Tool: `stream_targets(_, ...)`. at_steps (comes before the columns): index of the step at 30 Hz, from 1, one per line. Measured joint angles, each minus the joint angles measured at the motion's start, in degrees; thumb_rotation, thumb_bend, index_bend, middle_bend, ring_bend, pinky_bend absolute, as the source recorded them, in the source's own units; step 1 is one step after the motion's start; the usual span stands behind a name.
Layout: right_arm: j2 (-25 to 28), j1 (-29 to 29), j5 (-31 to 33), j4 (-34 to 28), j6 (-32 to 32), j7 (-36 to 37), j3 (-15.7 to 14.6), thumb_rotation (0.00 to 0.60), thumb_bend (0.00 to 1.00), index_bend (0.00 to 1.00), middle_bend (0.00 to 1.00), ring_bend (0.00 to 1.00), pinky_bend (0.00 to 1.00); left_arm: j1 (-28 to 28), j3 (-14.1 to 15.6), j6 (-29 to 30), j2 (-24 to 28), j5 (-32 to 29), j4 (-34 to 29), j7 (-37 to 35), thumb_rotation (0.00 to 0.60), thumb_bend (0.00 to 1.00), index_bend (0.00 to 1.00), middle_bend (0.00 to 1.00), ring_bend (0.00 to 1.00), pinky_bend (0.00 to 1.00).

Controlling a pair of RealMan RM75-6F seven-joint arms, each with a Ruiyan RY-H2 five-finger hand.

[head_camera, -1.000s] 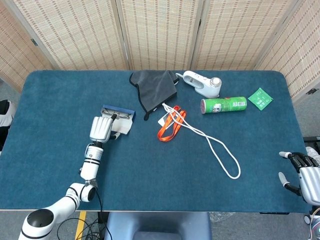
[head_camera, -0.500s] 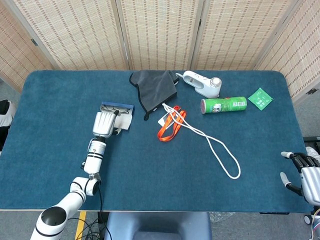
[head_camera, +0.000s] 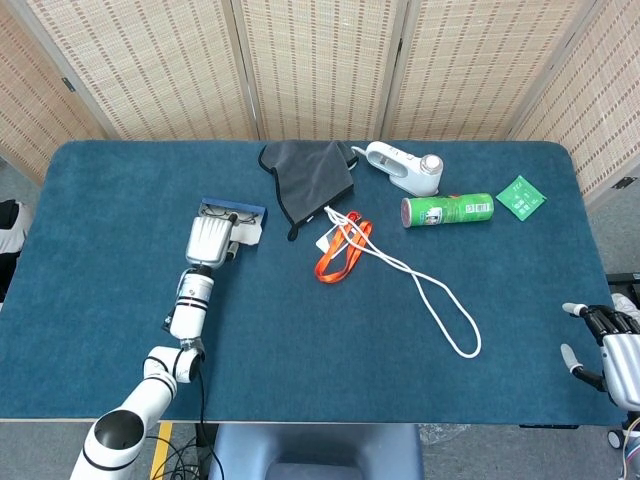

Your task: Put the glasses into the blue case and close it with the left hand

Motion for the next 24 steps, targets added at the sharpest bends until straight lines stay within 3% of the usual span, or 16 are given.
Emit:
stream_targets(19,0.0,0.0,0.4,0.2,-0.3,0.1,0.1,0.600,0.35,0.26,0.34,0.28,0.26,-1.6,0.8,-3.4,-1.8,0.0,2.4,2.4,0.600,0.47,0.46,1.00,0.93,1.00)
stream_targets(24,0.0,-0.1,0.5,0.2,-0.3,0.1,0.1,0.600,0.35,0.26,0.34,0.28,0.26,-1.9,0.6,-3.6,-1.9,-0.3,2.6,2.6,0.600,0.47,0.52,1.00,0.93,1.00)
